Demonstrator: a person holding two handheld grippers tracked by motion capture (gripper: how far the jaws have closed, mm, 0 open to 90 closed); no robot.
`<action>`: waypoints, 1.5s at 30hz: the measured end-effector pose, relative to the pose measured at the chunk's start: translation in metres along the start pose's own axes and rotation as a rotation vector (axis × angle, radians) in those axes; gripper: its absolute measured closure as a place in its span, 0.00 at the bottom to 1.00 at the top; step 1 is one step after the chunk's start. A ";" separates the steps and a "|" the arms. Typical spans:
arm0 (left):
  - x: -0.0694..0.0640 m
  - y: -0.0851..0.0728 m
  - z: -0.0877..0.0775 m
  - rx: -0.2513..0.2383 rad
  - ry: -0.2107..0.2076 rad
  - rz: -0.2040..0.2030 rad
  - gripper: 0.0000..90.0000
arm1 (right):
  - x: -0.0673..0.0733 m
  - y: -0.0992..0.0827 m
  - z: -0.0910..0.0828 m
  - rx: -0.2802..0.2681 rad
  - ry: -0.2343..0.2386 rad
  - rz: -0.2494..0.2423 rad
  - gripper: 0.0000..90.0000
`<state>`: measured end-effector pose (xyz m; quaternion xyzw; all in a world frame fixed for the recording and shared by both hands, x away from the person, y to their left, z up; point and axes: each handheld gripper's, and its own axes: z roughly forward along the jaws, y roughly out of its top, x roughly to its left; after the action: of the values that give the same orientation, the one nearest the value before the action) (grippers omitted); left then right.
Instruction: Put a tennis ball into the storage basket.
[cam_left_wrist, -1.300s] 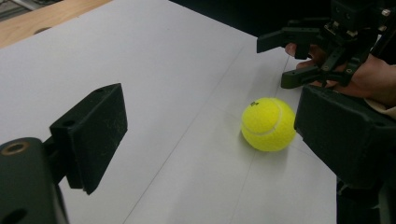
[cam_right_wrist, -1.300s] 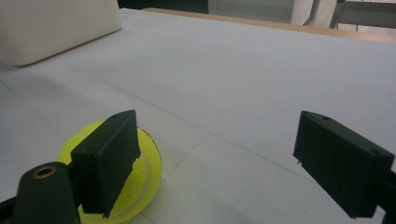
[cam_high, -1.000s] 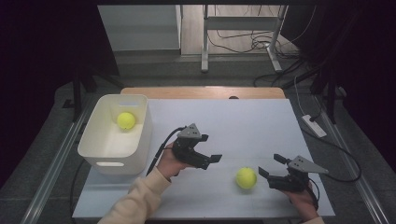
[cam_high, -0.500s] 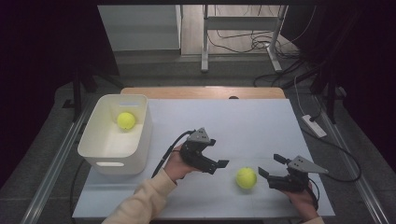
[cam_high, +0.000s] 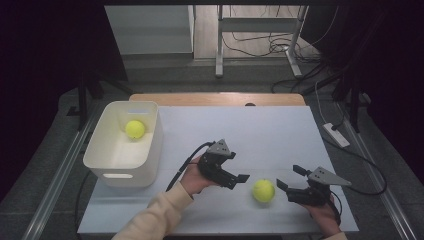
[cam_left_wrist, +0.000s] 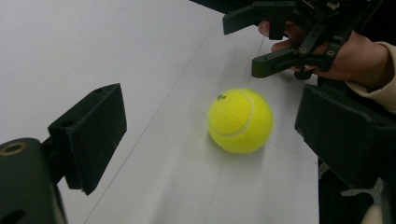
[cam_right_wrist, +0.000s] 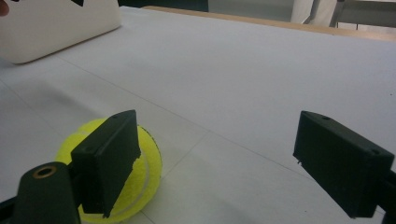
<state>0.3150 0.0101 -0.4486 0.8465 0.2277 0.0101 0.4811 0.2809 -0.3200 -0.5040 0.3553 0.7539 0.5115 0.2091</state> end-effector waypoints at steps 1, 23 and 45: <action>0.000 0.000 0.002 0.004 -0.002 0.002 0.11 | 0.000 0.000 0.000 0.001 0.000 -0.002 0.16; -0.007 0.003 0.026 0.049 -0.030 0.011 0.11 | 0.000 0.000 0.000 0.003 -0.004 0.003 0.16; -0.016 0.006 0.050 0.089 -0.059 0.021 0.11 | -0.001 -0.001 0.000 0.007 -0.003 0.005 0.16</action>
<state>0.3154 -0.0395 -0.4672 0.8693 0.2050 -0.0199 0.4494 0.2810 -0.3208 -0.5044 0.3585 0.7545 0.5089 0.2076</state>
